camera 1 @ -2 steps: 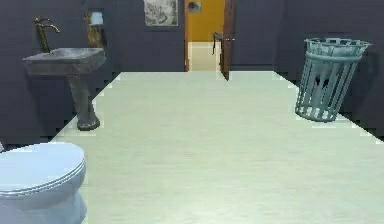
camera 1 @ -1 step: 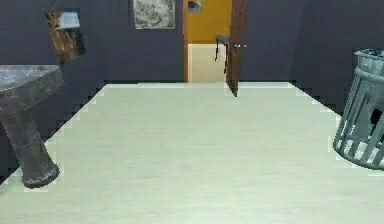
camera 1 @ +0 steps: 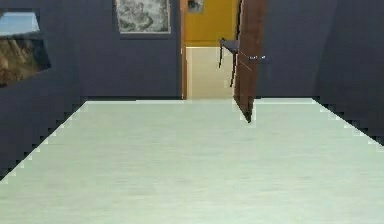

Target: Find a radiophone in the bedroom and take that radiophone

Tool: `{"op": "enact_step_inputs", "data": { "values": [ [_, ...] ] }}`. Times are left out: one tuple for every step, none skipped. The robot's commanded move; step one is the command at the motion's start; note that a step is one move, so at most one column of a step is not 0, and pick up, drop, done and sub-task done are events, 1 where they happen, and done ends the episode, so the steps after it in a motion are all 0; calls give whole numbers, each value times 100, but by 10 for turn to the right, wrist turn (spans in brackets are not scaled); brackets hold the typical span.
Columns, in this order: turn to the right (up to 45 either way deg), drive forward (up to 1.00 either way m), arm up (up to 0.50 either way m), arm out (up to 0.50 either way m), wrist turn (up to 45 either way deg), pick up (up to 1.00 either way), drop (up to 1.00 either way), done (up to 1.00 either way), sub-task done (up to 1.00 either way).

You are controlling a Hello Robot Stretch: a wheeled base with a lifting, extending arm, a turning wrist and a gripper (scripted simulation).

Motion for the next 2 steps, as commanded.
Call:
{"op": "enact_step_inputs", "data": {
  "values": [
    [0, 100, 0, 0, 0, 0, 0, 0, 0],
    [0, 100, 0, 0, 0, 0, 0, 0, 0]
  ]
}}
